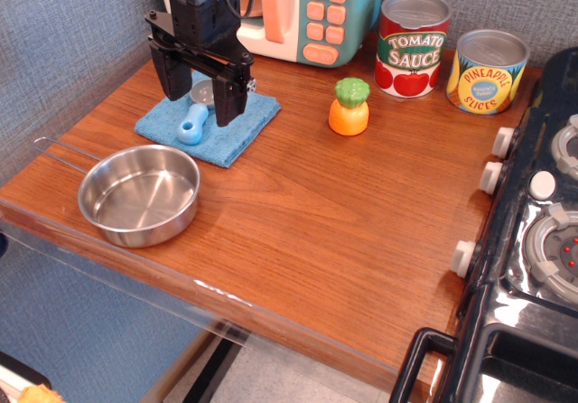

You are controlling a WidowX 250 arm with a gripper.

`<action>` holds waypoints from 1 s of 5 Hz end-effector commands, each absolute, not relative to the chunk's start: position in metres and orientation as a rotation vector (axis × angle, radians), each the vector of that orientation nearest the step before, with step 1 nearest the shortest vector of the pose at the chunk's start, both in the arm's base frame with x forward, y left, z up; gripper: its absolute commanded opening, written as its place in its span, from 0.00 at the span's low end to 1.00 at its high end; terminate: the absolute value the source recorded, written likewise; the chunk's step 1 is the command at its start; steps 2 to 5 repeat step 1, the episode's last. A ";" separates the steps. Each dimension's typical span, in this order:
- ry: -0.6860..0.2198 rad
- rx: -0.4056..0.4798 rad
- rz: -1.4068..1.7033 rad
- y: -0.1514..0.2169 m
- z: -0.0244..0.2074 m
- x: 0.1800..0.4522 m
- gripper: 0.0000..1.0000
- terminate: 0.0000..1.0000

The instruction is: Place spoon on top of blue napkin.

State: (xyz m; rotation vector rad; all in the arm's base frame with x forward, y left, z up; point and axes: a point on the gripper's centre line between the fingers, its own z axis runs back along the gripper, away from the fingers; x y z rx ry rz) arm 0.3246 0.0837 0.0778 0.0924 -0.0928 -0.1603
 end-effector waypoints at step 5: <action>-0.153 0.114 -0.172 0.086 0.102 0.326 1.00 1.00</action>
